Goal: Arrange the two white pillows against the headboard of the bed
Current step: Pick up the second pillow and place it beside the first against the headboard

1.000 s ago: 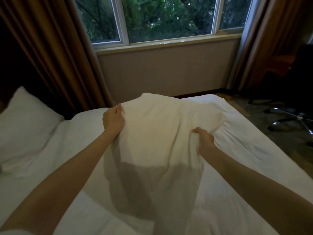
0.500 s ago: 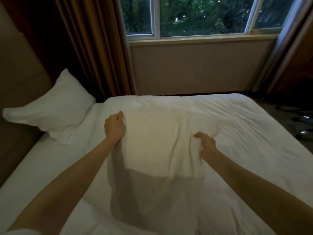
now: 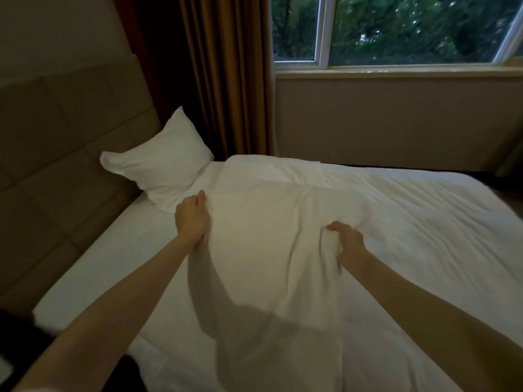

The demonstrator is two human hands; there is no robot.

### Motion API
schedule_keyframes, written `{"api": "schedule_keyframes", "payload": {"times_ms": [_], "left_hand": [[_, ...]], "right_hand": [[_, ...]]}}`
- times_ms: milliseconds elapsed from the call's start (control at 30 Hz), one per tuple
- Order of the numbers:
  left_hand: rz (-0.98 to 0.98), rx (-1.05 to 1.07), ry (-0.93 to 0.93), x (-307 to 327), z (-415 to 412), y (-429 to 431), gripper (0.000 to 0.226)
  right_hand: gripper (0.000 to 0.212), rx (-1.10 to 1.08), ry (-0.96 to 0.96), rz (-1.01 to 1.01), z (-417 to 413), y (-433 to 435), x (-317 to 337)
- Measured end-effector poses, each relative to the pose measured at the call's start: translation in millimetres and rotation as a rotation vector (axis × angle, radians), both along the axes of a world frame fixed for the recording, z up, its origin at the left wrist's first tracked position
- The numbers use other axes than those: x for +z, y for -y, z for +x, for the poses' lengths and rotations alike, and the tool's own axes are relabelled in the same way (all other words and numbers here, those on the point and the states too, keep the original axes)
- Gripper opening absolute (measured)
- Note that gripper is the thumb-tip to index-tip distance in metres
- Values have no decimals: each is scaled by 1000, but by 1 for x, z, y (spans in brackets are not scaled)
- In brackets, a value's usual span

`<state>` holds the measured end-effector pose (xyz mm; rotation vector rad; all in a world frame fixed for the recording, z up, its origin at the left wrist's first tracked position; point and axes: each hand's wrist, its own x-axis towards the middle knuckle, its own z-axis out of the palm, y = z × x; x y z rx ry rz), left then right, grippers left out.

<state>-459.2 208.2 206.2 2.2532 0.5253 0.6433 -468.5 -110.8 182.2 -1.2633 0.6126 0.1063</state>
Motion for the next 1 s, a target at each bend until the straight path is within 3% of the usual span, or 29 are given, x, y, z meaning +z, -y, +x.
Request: {"api": "schedule_keyframes", "payload": {"times_ms": [567,1000], "left_hand": [[-32,101,32,2,-11,-135,54],[34,147,-1,13,25,-382,52]], "right_hand": [[65,96,27,-15,33,-135,10],[62,137,13,53,81,-381,-4]]}}
